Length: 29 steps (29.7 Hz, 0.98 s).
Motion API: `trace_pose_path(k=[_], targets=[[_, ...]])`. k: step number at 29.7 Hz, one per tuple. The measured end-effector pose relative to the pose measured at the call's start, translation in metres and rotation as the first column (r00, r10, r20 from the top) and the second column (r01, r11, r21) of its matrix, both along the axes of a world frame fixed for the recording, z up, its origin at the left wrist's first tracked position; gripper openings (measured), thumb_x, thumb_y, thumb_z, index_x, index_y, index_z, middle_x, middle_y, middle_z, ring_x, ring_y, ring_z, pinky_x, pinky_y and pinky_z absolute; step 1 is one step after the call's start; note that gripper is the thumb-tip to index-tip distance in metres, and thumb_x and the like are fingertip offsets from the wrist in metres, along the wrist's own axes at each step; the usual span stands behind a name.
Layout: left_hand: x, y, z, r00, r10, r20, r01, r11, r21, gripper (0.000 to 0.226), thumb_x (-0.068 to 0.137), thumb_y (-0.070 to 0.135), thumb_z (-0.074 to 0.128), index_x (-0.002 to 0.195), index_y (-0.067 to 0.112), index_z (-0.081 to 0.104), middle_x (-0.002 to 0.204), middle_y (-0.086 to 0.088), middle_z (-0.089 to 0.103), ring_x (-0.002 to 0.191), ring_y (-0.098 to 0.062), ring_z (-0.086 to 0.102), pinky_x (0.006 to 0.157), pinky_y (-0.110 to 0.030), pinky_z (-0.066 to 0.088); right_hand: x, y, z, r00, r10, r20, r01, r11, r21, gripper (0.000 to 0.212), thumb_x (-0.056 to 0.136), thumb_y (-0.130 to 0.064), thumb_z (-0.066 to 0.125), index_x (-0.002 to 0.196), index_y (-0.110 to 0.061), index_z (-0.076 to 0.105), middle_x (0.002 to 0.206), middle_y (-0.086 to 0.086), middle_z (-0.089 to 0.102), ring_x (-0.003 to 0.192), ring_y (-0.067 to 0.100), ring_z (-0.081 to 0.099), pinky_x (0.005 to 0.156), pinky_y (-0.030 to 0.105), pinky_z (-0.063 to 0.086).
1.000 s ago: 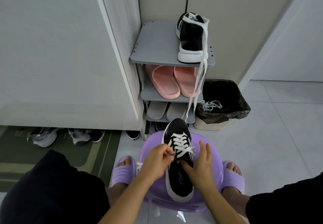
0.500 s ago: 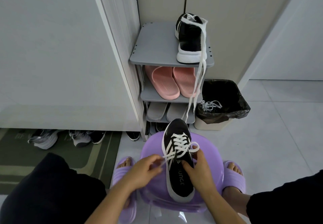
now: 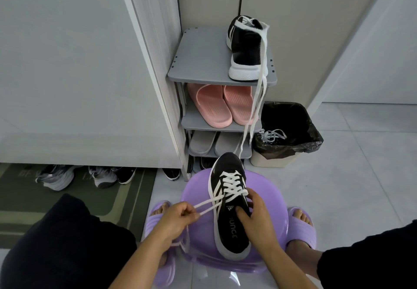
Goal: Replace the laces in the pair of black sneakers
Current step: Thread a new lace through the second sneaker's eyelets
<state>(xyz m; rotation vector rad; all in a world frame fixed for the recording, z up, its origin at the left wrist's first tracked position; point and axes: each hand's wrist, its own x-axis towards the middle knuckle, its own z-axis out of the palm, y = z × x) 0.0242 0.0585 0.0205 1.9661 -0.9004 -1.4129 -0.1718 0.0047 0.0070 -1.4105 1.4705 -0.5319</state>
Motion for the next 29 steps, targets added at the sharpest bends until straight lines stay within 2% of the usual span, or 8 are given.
trace_pose_path(k=[8, 10, 13, 18, 22, 25, 27, 29], targets=[[0.009, 0.003, -0.003, 0.953, -0.186, 0.238, 0.162, 0.980, 0.117, 0.026, 0.084, 0.011, 0.067, 0.065, 0.022, 0.053, 0.076, 0.004, 0.049, 0.071, -0.010, 0.050, 0.065, -0.017, 0.042, -0.002, 0.001, 0.001, 0.998, -0.004, 0.058, 0.004, 1.000, -0.004, 0.037, 0.087, -0.014, 0.062, 0.120, -0.024, 0.048, 0.115, -0.011, 0.055, 0.105, 0.008, 0.052, 0.081, 0.014, 0.038], [0.013, 0.004, 0.000, 0.956, -0.191, 0.221, 0.168, 0.979, 0.118, 0.026, 0.083, 0.011, 0.068, 0.064, 0.023, 0.055, 0.078, 0.002, 0.050, 0.072, -0.010, 0.052, 0.070, -0.021, 0.045, -0.002, 0.000, 0.002, 0.998, -0.002, 0.066, 0.002, 1.000, -0.009, 0.036, 0.087, -0.013, 0.062, 0.117, -0.027, 0.047, 0.113, -0.013, 0.055, 0.104, 0.007, 0.052, 0.075, 0.010, 0.037], [0.001, 0.005, 0.011, 0.960, -0.244, 0.135, 0.231, 0.967, 0.105, 0.020, 0.090, 0.014, 0.059, 0.071, 0.020, 0.058, 0.073, 0.009, 0.046, 0.065, 0.001, 0.047, 0.060, -0.006, 0.038, -0.002, -0.001, 0.001, 0.997, 0.010, 0.071, -0.010, 1.000, -0.008, 0.037, 0.086, -0.014, 0.063, 0.116, -0.028, 0.046, 0.109, -0.016, 0.055, 0.103, 0.007, 0.052, 0.074, 0.010, 0.039], [-0.032, -0.012, 0.021, 0.971, 0.075, -0.227, -0.064, 0.996, 0.055, 0.020, 0.094, 0.021, 0.053, 0.078, 0.012, 0.063, 0.067, 0.003, 0.061, 0.045, 0.000, 0.048, 0.047, -0.011, 0.038, 0.000, -0.001, 0.001, 0.994, 0.015, 0.107, -0.016, 1.000, 0.008, 0.041, 0.085, -0.013, 0.064, 0.120, -0.024, 0.045, 0.111, -0.013, 0.055, 0.105, 0.010, 0.052, 0.082, 0.017, 0.039], [-0.047, -0.031, 0.018, 0.674, 0.499, -0.545, -0.430, 0.865, 0.260, 0.018, 0.092, 0.014, 0.055, 0.077, 0.009, 0.063, 0.062, 0.000, 0.059, 0.041, -0.005, 0.040, 0.036, -0.014, 0.027, -0.001, -0.001, 0.003, 0.994, 0.019, 0.105, -0.017, 1.000, -0.015, 0.040, 0.085, -0.013, 0.064, 0.117, -0.027, 0.043, 0.106, -0.023, 0.052, 0.101, 0.007, 0.052, 0.074, 0.011, 0.040], [-0.055, -0.042, 0.014, 0.532, 0.583, -0.615, -0.574, 0.782, 0.244, 0.023, 0.091, 0.004, 0.052, 0.069, 0.011, 0.053, 0.051, 0.002, 0.050, 0.038, -0.004, 0.041, 0.035, -0.014, 0.030, -0.001, 0.000, 0.008, 0.992, 0.027, 0.121, -0.025, 1.000, -0.012, 0.041, 0.085, -0.013, 0.064, 0.114, -0.030, 0.041, 0.105, -0.026, 0.050, 0.096, 0.000, 0.052, 0.071, 0.008, 0.042], [-0.060, -0.043, 0.015, 0.544, 0.589, -0.598, -0.649, 0.747, 0.146, 0.026, 0.089, 0.001, 0.054, 0.066, 0.011, 0.049, 0.048, 0.002, 0.045, 0.038, -0.004, 0.041, 0.037, -0.015, 0.031, -0.002, 0.001, 0.014, 0.987, 0.021, 0.162, -0.021, 1.000, -0.002, 0.042, 0.086, -0.013, 0.064, 0.114, -0.031, 0.040, 0.107, -0.023, 0.050, 0.097, -0.003, 0.052, 0.075, 0.007, 0.043], [-0.063, -0.040, 0.018, 0.659, 0.572, -0.488, -0.655, 0.755, 0.000, 0.025, 0.086, 0.001, 0.058, 0.064, 0.008, 0.049, 0.050, -0.001, 0.046, 0.043, -0.007, 0.042, 0.040, -0.015, 0.033, -0.004, -0.002, 0.018, 0.992, 0.008, 0.123, 0.001, 0.997, -0.075, 0.042, 0.086, -0.014, 0.064, 0.117, -0.031, 0.042, 0.112, -0.017, 0.047, 0.105, 0.003, 0.048, 0.088, 0.013, 0.039]])
